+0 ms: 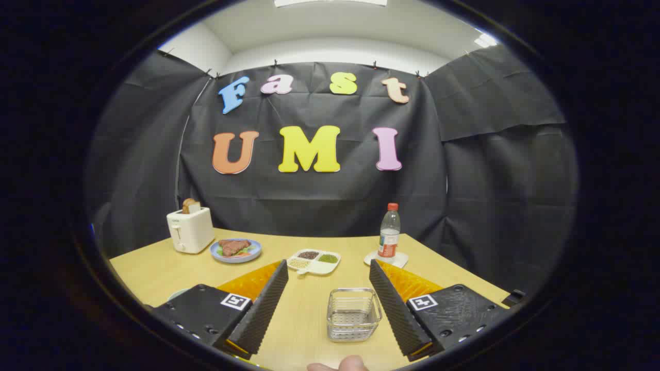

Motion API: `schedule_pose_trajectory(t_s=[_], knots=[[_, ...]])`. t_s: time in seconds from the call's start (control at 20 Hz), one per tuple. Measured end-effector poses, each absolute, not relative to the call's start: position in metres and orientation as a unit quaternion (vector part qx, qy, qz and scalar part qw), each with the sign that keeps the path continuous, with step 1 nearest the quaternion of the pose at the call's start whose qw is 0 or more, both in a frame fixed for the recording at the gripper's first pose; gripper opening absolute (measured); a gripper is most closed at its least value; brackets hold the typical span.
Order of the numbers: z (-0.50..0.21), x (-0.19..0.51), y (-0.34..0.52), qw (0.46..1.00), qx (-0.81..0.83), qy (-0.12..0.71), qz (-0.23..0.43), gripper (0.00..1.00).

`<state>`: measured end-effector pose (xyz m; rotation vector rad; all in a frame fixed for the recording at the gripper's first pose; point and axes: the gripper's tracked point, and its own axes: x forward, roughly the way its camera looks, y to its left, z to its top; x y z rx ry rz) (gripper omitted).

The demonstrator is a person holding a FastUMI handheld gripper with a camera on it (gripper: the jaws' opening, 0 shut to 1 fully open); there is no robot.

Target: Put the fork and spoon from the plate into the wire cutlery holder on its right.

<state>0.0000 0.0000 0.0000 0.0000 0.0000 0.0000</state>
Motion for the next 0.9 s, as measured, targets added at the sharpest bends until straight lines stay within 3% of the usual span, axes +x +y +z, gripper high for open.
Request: schedule_pose_trajectory(t_s=[0.9], knots=[[0.0009, -0.0023, 0.0013, 1.0, -0.004, 0.001, -0.001, 0.95]])
